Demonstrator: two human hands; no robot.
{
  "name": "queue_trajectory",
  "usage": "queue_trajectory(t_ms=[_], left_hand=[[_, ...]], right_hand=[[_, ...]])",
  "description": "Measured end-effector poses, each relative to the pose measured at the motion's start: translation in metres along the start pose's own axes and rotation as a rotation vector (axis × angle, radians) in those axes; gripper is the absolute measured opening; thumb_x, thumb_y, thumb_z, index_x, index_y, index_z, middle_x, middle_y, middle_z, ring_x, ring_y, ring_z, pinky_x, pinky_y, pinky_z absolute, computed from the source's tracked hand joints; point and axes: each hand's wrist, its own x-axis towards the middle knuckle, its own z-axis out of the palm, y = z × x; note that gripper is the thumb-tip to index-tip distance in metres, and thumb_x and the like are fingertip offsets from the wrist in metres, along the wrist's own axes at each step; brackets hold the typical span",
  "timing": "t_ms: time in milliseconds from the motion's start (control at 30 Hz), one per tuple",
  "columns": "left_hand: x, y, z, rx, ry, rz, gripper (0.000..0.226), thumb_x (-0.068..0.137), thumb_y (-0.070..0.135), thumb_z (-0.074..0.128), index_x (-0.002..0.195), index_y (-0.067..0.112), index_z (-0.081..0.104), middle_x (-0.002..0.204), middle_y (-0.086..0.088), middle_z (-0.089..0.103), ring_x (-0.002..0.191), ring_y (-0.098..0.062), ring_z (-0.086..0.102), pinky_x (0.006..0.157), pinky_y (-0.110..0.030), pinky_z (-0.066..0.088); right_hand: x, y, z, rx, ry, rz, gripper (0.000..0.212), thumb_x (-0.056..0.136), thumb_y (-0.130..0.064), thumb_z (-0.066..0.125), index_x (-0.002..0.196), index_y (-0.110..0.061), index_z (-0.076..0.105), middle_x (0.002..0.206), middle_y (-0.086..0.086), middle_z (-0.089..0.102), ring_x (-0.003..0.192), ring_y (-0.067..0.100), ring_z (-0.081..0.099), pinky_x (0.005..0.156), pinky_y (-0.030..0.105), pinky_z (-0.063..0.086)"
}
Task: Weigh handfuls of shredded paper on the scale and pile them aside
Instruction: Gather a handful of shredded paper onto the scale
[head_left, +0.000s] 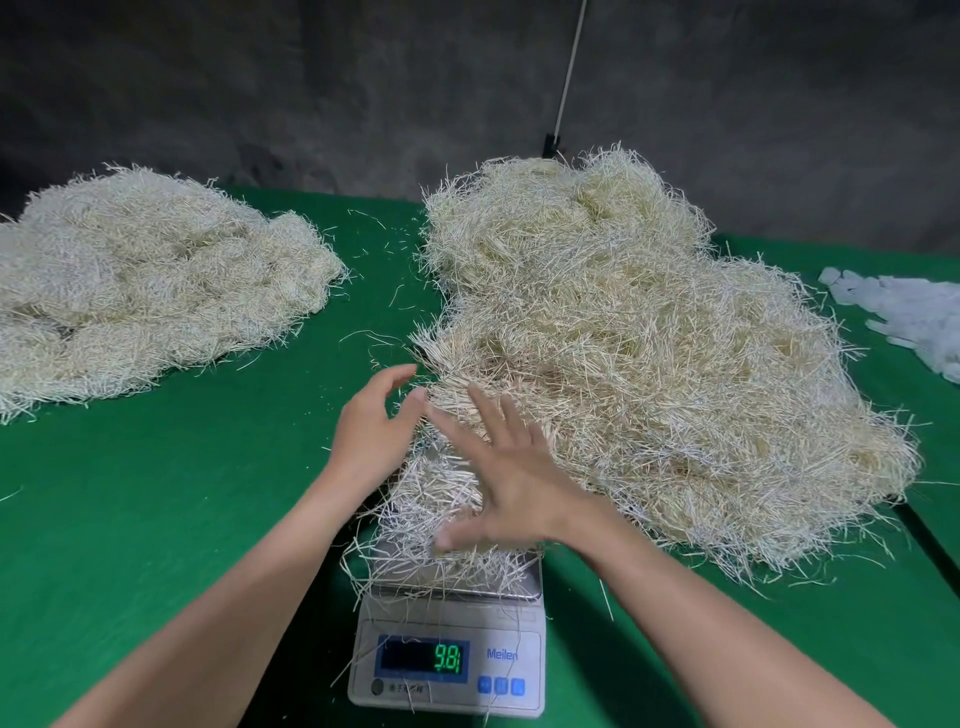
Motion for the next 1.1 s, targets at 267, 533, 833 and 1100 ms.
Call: queue_trajectory(t_ms=[267,533,833,1100], left_hand=[[-0.012,-0.069,0.019,-0.016,-0.382,-0.358,0.053,0.100,0.048,0.023,0.137,0.019,0.047,0.150,-0.001,0.037,0.138,-0.018,0.033,0.114,-0.036,0.020],[-0.039,-0.037,0.017,-0.442,-0.382,-0.307,0.106,0.057,0.085,0.057,0.145,0.051,0.008,0.155,0.020,0.009,0.139,-0.010,0.017,0.112,-0.046,0.016],[0.036,0.079,-0.005,-0.845,0.274,-0.350,0.086,0.074,0.034,0.077,0.145,0.019,0.031,0.145,-0.006,0.040,0.127,-0.022,0.042,0.100,-0.037,0.036],[0.026,0.095,0.010,-0.933,0.051,-0.206,0.066,0.078,0.037,0.069,0.135,0.012,0.046,0.134,-0.018,0.052,0.120,-0.030,0.054,0.099,-0.045,0.046]], right_hand=[[0.025,0.022,0.063,-0.138,-0.226,0.185,0.108,0.069,-0.056,0.074,0.145,-0.048,-0.003,0.158,0.003,-0.012,0.144,0.037,0.000,0.113,0.059,0.006],[0.023,0.006,0.038,0.115,0.152,0.221,0.079,0.079,0.000,0.063,0.146,-0.025,0.028,0.152,0.011,0.028,0.141,0.028,0.025,0.113,0.034,0.020],[0.042,-0.052,-0.056,0.638,0.524,-0.137,0.088,0.073,-0.008,0.064,0.145,-0.029,0.019,0.147,-0.004,0.026,0.137,0.008,0.024,0.115,0.026,0.020],[0.046,-0.057,-0.077,1.253,0.752,0.071,0.083,0.066,-0.072,0.060,0.134,-0.067,0.012,0.158,-0.009,0.013,0.141,0.020,0.025,0.110,0.051,0.024]])
